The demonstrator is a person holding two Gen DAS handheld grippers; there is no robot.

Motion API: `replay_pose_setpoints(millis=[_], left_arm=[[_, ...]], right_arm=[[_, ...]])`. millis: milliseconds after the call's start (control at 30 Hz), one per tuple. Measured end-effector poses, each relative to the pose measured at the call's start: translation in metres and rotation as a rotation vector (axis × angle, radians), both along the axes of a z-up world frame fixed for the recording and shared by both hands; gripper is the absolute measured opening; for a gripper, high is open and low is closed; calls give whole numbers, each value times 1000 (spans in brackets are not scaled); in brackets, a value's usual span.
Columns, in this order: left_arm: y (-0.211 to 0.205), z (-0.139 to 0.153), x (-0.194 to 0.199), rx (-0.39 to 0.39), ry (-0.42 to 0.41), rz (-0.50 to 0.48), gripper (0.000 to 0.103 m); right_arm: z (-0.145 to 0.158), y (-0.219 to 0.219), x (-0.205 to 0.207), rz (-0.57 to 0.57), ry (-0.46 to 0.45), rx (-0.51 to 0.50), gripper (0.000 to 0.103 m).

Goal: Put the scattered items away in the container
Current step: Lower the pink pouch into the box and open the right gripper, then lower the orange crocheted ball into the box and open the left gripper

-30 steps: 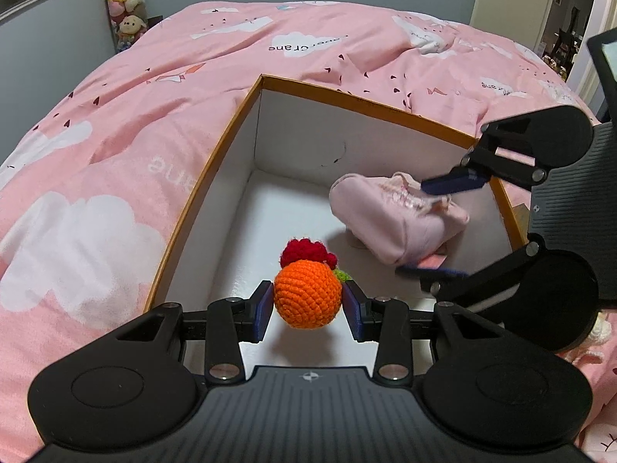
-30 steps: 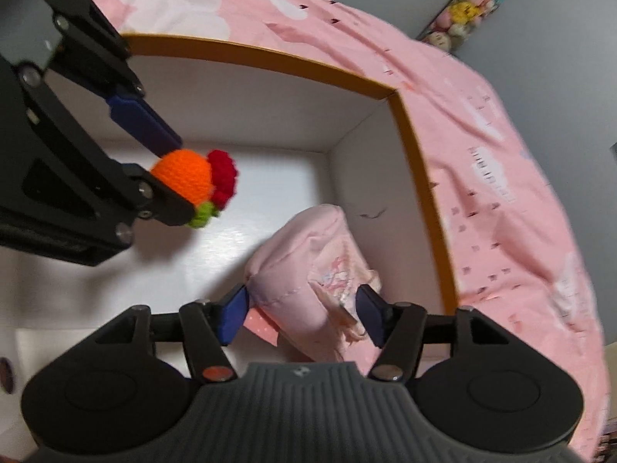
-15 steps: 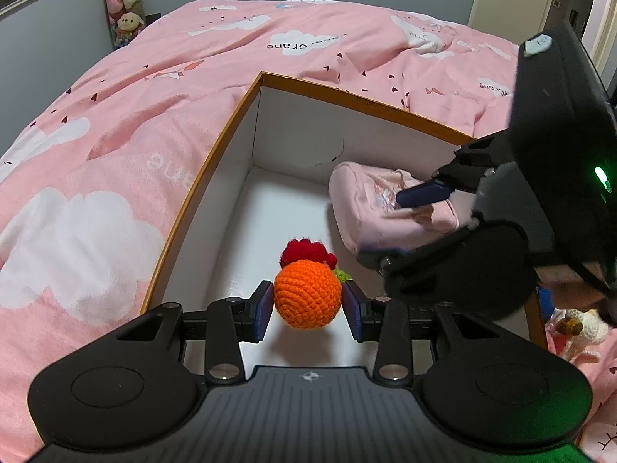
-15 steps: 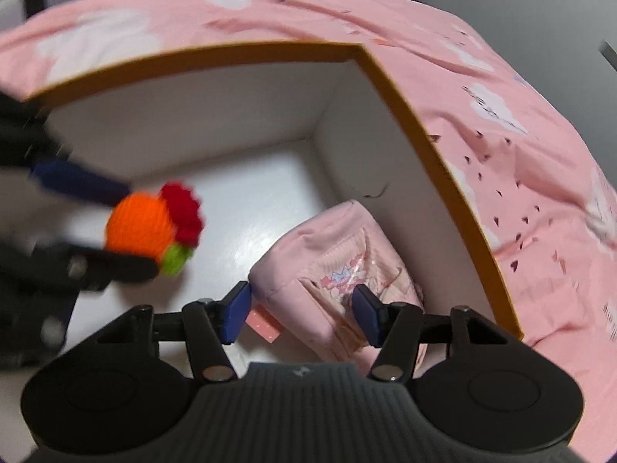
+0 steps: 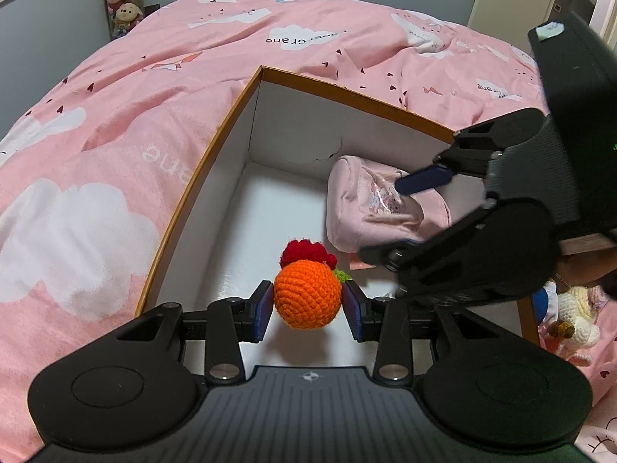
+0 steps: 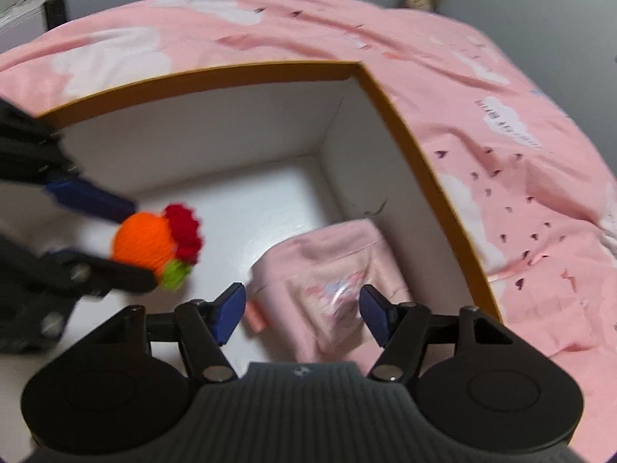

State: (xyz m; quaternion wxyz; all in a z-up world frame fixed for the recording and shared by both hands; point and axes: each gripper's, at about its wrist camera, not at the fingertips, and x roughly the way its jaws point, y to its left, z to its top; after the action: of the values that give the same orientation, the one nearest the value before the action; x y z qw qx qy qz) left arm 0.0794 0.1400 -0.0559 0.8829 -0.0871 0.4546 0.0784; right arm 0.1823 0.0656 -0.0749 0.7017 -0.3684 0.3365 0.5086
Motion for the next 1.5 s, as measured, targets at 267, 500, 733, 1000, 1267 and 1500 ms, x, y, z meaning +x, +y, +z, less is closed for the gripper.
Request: replay_pose_setpoints(millis=[267,500,733,1000,1267,1500], left_arm=[[0,2,-1,-11,-4,-3,45],[-6,4,-2,-31,-12,-55,45],[-7,2,4,-109,-25,-119,44],[-22,-5,30,-123,0,-184,44],[-39,-18,58,-131,59,-242,44],[-48,-30,67,-110,102,-305,44]], right_arm=[[-6,10,5,87,-36,-100,39],[-6,20,18,102,-25,-121,39],[14,-6,13,38,9,-13,38],[57,-85,17,-253,-34,251,39],[60,-148,10,-496,-6,427,39],[45,-168,4,-575,46,456,39]])
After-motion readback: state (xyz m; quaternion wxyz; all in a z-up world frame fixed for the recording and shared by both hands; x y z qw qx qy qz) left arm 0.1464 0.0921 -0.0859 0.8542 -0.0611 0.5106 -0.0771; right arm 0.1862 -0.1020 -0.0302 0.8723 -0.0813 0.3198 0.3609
